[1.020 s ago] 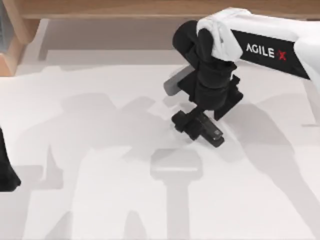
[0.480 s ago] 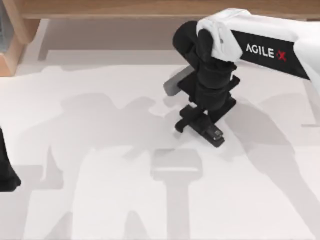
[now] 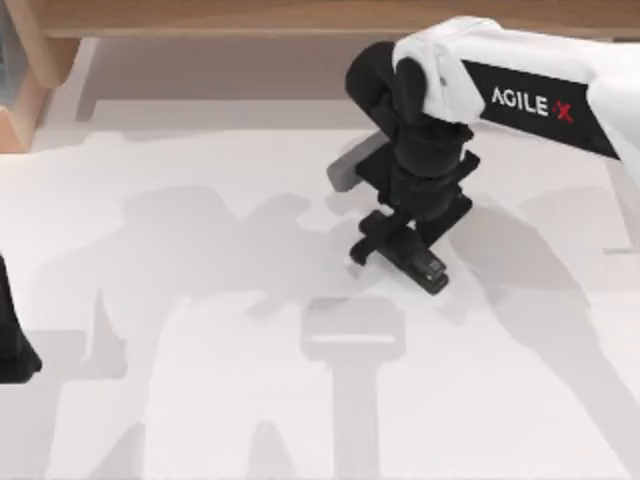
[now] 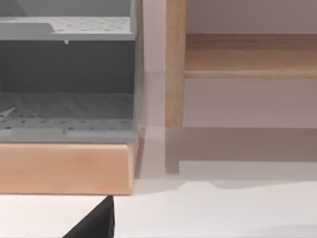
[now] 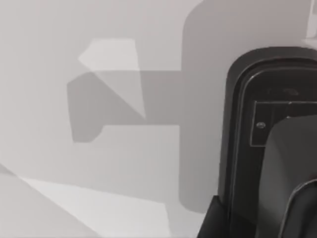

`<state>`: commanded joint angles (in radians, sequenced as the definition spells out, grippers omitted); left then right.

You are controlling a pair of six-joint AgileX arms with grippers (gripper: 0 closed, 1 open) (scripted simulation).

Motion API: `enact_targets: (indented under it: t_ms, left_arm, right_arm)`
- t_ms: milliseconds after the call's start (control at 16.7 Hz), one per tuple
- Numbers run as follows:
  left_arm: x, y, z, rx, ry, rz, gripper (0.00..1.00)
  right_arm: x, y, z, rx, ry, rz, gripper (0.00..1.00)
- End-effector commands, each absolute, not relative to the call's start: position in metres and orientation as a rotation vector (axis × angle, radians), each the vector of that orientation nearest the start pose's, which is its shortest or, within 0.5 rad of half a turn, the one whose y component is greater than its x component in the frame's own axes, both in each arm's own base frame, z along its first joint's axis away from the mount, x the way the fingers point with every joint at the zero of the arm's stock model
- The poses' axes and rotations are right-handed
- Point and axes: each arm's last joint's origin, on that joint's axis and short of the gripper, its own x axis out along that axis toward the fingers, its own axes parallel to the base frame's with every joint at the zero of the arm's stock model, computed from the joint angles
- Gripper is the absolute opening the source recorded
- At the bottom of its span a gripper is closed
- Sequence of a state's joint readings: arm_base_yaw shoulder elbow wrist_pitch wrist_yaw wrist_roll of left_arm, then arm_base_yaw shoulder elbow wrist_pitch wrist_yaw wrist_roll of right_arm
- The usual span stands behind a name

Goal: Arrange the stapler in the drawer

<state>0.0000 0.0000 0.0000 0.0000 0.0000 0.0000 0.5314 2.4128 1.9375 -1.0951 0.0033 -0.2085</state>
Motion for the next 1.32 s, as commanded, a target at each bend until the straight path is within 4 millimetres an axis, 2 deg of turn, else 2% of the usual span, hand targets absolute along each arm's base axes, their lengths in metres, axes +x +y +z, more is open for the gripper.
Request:
enact_targets:
  t_ms: [420, 660, 720, 840, 960, 1080, 1200, 1320]
  left_arm:
    - [0.106, -0.001, 0.16, 0.0, 0.0, 0.0, 1.0]
    - [0.106, -0.001, 0.16, 0.0, 0.0, 0.0, 1.0]
    - [0.106, -0.001, 0.16, 0.0, 0.0, 0.0, 1.0]
    - [0.106, -0.001, 0.16, 0.0, 0.0, 0.0, 1.0]
    - [0.106, -0.001, 0.16, 0.0, 0.0, 0.0, 1.0]
    - [0.106, -0.001, 0.16, 0.0, 0.0, 0.0, 1.0]
    - [0.106, -0.001, 0.16, 0.0, 0.0, 0.0, 1.0]
    - [0.106, -0.001, 0.16, 0.0, 0.0, 0.0, 1.0]
  right_arm:
    - [0.401, 0.242, 0.147, -0.587, 1.491, 0.59, 0.0]
    - [0.401, 0.242, 0.146, -0.586, 1.494, 0.59, 0.0]
    - [0.402, 0.241, 0.151, -0.587, 1.484, 0.597, 0.0]
    - [0.405, 0.231, 0.176, -0.588, 1.444, 0.623, 0.0]
    - [0.412, 0.208, 0.21, -0.588, 1.393, 0.645, 0.0]
    - [0.42, 0.171, 0.245, -0.583, 1.348, 0.643, 0.0]
    - [0.428, 0.121, 0.273, -0.563, 1.325, 0.601, 0.0]
    - [0.436, 0.061, 0.291, -0.526, 1.326, 0.523, 0.0]
